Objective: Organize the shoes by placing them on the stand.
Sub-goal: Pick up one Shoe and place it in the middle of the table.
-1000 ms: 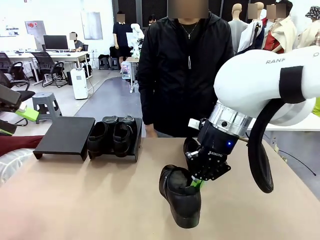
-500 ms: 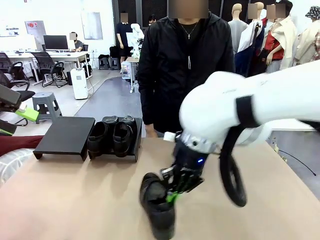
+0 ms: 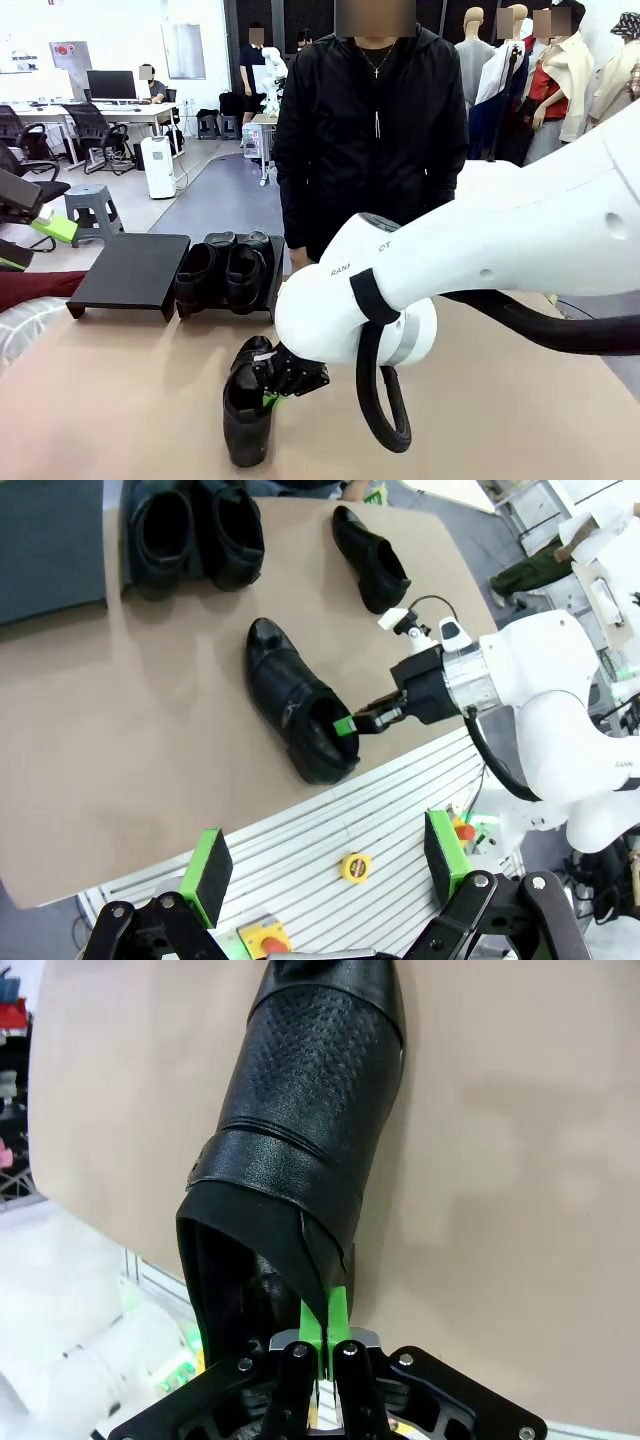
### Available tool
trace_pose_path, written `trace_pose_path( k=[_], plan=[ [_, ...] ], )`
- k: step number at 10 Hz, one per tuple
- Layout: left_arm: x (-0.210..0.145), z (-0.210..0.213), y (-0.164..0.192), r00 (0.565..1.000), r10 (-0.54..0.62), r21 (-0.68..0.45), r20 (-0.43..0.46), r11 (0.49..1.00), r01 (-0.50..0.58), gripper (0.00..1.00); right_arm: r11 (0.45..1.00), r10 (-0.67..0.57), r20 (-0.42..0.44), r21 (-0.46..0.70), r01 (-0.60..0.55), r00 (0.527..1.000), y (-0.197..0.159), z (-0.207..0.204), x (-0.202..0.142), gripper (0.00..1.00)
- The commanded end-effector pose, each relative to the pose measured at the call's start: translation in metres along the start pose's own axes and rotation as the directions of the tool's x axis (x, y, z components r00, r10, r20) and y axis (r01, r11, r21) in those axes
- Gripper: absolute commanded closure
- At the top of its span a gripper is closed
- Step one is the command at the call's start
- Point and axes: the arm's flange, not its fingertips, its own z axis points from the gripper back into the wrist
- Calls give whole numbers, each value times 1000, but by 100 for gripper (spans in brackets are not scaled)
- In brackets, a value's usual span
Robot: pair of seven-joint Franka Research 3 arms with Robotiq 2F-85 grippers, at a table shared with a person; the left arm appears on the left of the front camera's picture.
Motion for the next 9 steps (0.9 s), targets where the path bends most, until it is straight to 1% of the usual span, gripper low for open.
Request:
trace_pose_path(
  k=[1,2,3,4,5,6,7,8,9],
  plan=[
    [0,1,2,1000,-13,-19,1,1000,13,0,998,-59,30,34,58,998,7,-2,3,100],
    [0,1,2,1000,-13,-19,1,1000,13,0,997,-62,25,44,61,998,8,-2,3,100],
    [0,1,2,1000,-13,-19,1,1000,13,0,997,-65,26,44,64,998,8,0,1,63],
    [0,1,2,1000,-13,-19,1,1000,13,0,996,-69,19,59,68,997,8,4,-2,4],
    [0,1,2,1000,-13,-19,1,1000,13,0,996,-55,25,64,54,998,10,15,-6,0],
    [0,1,2,1000,-13,-19,1,1000,13,0,998,-44,25,39,43,999,8,40,-15,0],
    [0,1,2,1000,-13,-19,1,1000,13,0,998,-14,-6,59,14,1000,-2,71,-24,0],
    [0,1,2,1000,-13,-19,1,1000,13,0,998,-9,10,57,9,1000,-22,111,-33,0],
    [0,1,2,1000,-13,-19,1,1000,13,0,998,29,1,62,-29,1000,-49,155,-38,0]
  ],
)
